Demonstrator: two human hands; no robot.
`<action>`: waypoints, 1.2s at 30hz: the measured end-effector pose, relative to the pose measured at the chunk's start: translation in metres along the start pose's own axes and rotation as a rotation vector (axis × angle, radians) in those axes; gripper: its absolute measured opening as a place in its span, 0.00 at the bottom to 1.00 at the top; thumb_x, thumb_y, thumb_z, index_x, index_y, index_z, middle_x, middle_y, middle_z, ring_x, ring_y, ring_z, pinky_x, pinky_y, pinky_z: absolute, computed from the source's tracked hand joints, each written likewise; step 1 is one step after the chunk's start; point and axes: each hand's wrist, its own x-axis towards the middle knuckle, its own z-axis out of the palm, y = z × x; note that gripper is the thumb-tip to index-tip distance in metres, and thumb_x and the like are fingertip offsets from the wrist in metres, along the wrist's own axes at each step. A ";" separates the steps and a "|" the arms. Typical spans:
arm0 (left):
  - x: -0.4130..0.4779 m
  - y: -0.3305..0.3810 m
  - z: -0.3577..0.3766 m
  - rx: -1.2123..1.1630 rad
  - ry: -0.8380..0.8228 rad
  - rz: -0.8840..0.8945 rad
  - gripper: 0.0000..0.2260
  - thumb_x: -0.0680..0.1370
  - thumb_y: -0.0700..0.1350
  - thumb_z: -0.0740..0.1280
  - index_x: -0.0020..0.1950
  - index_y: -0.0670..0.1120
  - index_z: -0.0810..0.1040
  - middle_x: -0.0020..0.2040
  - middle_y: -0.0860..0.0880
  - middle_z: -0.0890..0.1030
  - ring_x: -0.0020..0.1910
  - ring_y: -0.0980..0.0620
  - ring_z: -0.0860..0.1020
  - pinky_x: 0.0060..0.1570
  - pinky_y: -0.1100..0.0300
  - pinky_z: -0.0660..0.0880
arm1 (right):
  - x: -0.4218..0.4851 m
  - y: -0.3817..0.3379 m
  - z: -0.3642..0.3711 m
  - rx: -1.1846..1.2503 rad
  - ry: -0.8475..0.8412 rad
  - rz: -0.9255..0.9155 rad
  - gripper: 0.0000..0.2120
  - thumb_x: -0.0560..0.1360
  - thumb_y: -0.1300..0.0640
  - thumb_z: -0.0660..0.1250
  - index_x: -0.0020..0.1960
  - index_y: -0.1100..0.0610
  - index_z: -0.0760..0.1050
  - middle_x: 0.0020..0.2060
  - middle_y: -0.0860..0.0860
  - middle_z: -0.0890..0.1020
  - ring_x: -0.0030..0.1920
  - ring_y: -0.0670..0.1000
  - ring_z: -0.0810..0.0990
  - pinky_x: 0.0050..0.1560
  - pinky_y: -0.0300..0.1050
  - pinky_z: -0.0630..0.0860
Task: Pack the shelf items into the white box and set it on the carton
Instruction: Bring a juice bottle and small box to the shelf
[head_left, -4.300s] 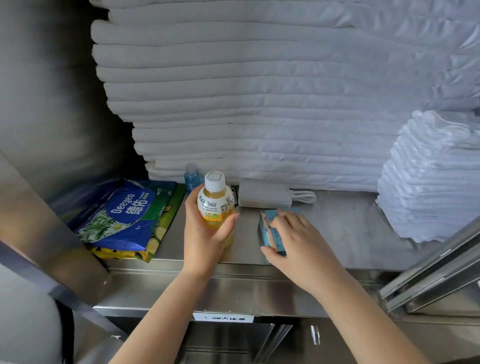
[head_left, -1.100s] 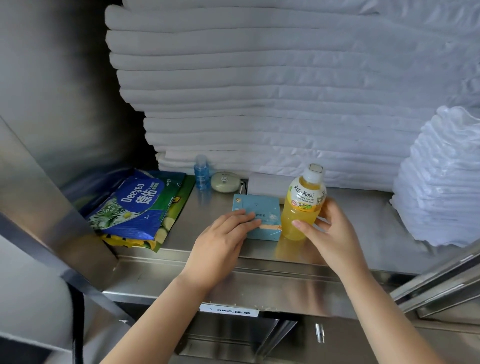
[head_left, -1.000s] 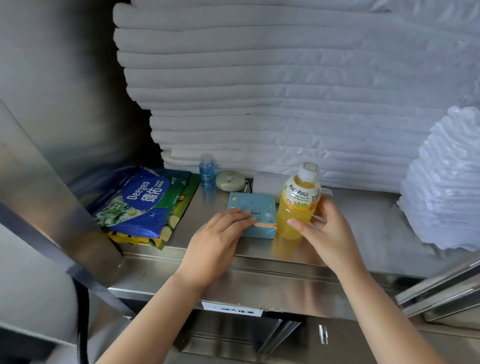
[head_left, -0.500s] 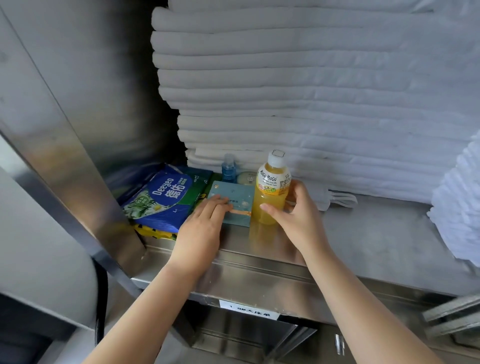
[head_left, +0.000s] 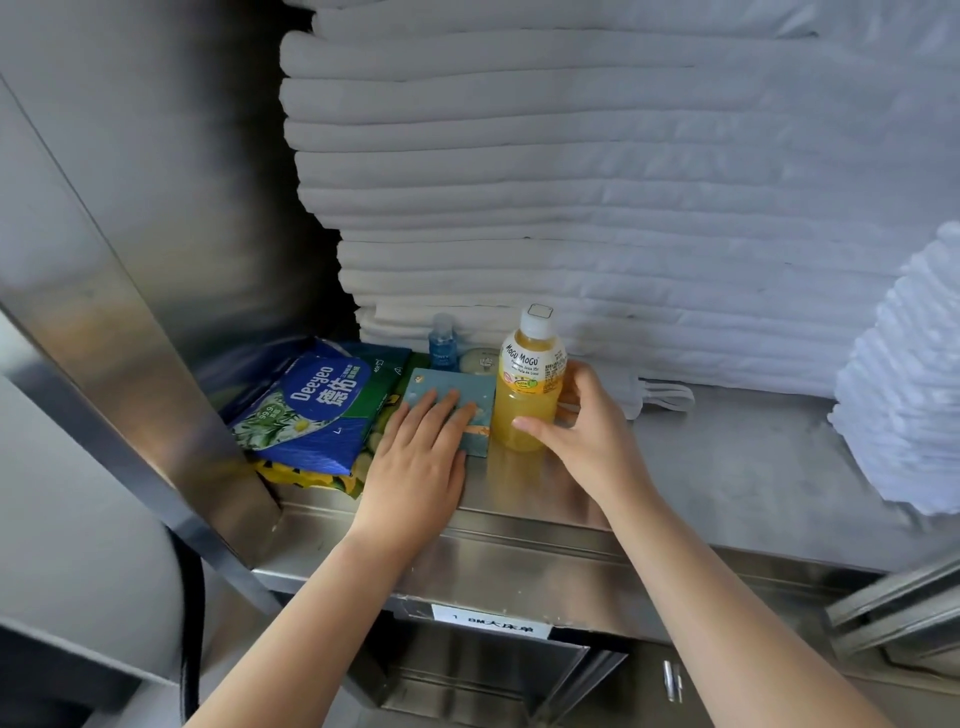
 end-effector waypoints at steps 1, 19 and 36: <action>0.000 -0.001 0.000 -0.006 0.002 -0.002 0.18 0.75 0.42 0.61 0.65 0.42 0.74 0.65 0.43 0.75 0.66 0.43 0.71 0.69 0.47 0.60 | -0.001 0.000 -0.002 -0.004 -0.002 0.000 0.27 0.63 0.46 0.77 0.56 0.40 0.67 0.48 0.31 0.77 0.50 0.34 0.76 0.48 0.27 0.70; 0.033 0.081 0.009 -0.248 -0.084 0.199 0.20 0.75 0.48 0.65 0.65 0.42 0.74 0.61 0.46 0.78 0.57 0.46 0.77 0.55 0.53 0.74 | -0.028 0.043 -0.103 0.107 0.026 0.158 0.26 0.67 0.59 0.76 0.59 0.41 0.72 0.50 0.31 0.80 0.52 0.32 0.78 0.44 0.22 0.71; 0.066 0.163 0.068 -0.351 -0.505 0.494 0.29 0.81 0.57 0.50 0.77 0.48 0.42 0.74 0.53 0.33 0.75 0.57 0.39 0.71 0.62 0.40 | -0.048 0.069 -0.134 0.017 0.436 0.191 0.23 0.73 0.63 0.70 0.65 0.51 0.71 0.51 0.40 0.79 0.51 0.31 0.76 0.44 0.21 0.69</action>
